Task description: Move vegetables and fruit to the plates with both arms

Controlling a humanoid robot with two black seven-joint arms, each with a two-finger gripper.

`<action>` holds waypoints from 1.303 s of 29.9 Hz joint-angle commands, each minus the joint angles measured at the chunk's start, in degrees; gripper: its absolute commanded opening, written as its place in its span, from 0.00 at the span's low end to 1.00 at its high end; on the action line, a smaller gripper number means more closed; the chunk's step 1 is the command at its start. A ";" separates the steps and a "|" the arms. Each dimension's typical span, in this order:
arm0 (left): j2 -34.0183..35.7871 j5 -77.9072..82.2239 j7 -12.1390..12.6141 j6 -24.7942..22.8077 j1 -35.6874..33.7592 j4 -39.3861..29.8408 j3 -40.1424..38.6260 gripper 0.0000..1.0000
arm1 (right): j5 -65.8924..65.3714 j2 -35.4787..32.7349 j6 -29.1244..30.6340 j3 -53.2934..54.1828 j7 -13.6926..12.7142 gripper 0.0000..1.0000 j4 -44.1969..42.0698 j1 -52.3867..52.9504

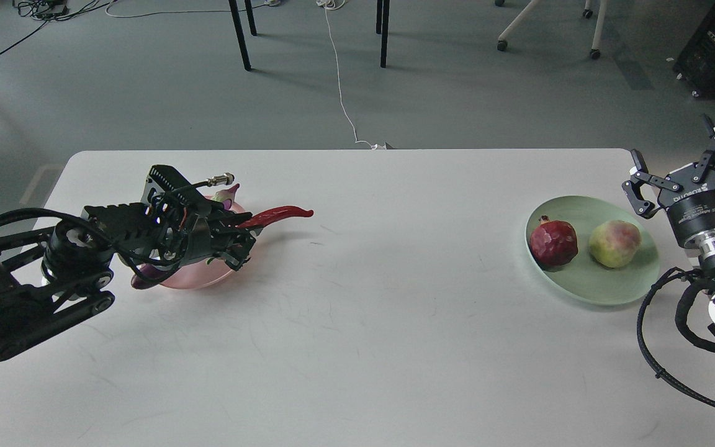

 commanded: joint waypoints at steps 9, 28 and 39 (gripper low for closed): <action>1.70 -0.02 0.15 0.03 2.18 0.96 -0.55 0.44 | -0.08 -0.43 0.00 -0.07 0.00 0.99 -0.08 -0.01; -0.58 -35.57 0.15 3.80 1.56 3.41 -16.97 0.97 | 0.10 -1.04 0.00 0.37 0.00 0.99 -1.13 1.22; -12.10 -81.13 -4.77 9.35 1.39 15.45 -28.59 0.98 | 0.10 -1.04 0.00 1.25 0.00 0.99 -7.54 6.40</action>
